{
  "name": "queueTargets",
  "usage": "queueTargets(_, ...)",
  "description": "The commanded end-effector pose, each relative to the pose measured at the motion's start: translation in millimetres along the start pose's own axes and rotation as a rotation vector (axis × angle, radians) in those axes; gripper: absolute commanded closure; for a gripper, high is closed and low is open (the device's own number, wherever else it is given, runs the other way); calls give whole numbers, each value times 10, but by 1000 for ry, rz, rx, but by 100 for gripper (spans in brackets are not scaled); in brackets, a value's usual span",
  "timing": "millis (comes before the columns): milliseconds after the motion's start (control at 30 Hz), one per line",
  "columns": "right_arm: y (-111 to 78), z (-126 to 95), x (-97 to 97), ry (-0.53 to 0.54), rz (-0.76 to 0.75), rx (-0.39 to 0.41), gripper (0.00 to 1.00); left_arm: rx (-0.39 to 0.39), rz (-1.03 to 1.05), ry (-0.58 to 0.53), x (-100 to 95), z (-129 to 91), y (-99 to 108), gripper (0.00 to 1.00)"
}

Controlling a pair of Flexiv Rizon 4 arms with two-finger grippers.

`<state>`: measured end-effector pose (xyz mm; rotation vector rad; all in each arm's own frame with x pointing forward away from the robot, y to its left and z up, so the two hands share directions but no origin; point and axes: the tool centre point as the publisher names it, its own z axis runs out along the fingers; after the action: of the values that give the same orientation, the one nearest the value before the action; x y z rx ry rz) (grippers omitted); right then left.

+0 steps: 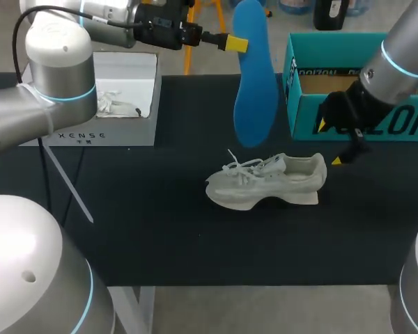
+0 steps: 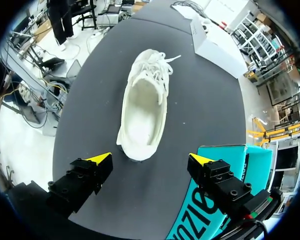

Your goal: Take the shoe out of the shoebox, open the shoe tongue, remove and reinsert the insole, then place the shoe into the shoebox

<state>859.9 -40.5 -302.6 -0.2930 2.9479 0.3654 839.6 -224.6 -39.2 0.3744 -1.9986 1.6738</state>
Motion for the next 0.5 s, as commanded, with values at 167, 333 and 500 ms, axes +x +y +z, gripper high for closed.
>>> queueTargets(167,232,249,-223,3,28,37,0,0,0,0,2,4,-2,100)
queueTargets(333,306,360,-239,7,28,35,0,0,0,0,2,4,-2,100)
queueTargets(500,268,525,-227,17,36,8,0,0,0,0,2,4,-2,100)
